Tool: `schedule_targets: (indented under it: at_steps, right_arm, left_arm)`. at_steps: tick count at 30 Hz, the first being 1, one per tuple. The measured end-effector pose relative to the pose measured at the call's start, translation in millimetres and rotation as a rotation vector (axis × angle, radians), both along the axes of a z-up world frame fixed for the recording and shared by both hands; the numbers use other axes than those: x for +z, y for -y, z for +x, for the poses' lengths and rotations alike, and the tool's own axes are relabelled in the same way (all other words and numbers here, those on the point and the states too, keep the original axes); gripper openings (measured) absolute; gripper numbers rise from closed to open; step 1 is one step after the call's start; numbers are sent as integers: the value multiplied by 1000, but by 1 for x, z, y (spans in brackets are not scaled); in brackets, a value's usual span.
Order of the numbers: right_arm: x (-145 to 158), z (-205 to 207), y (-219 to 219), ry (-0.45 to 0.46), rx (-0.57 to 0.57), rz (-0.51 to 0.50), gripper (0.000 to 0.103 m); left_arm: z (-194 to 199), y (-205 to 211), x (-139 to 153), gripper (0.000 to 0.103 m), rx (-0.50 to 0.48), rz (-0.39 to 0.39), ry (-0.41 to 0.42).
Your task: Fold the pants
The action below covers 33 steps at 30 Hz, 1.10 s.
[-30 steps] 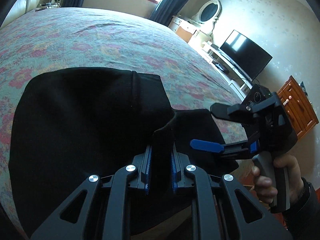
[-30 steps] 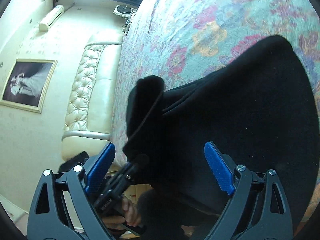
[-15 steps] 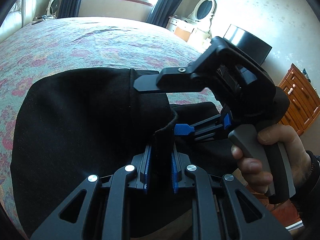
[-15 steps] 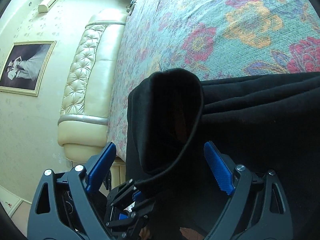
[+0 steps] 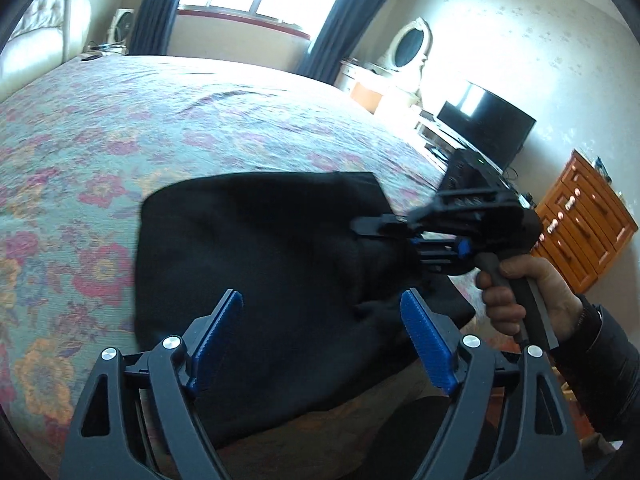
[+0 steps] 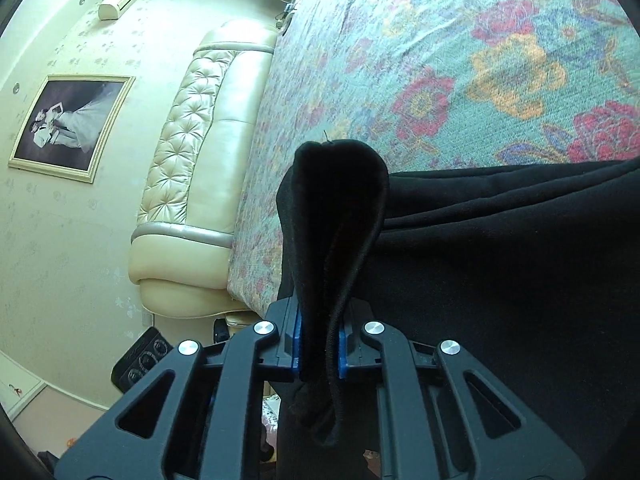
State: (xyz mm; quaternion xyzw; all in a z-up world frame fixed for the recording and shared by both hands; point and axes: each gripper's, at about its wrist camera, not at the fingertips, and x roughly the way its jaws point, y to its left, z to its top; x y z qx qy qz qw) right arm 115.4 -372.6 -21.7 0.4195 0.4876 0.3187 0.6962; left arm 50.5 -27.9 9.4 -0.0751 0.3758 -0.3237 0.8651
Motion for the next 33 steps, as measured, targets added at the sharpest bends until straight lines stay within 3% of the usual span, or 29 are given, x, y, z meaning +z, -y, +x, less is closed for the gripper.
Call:
schedule_targets:
  at_steps: [3,5,9,19,26,28,30,32,33]
  right_arm:
    - [12,-8,19,28,-20,-28,12]
    - [15,-11,33,30,-39,-49,12]
    - [12,-16,64,3,-95,-80,12]
    - [-16,-25,105,-61,-154,-141,12]
    - [-30,-33,128,-98,-178,-178,11]
    - [-33,-36,132,-109,-185,-144,13]
    - [-33,-41,137,-120,-202,-119,21]
    - [-30,-47,138,-111,-192,-93,51]
    - [-26,-51,136,-101,-186,-75,59]
  left_arm:
    - [21,-39,-9,81,96,-11,-67]
    - [37,-61,-22,81,149,-70,-155]
    - [55,-70,-47,81,180,-115,-286]
    - [50,-4,-63,81,76,21,-247]
    - [52,3,-82,81,91,-16,-332]
    - [50,2,-83,82,93,-24,-328]
    - [49,1,-83,82,90,-22,-321]
    - [49,1,-82,82,88,-20,-321]
    - [49,1,-82,82,88,-20,-321]
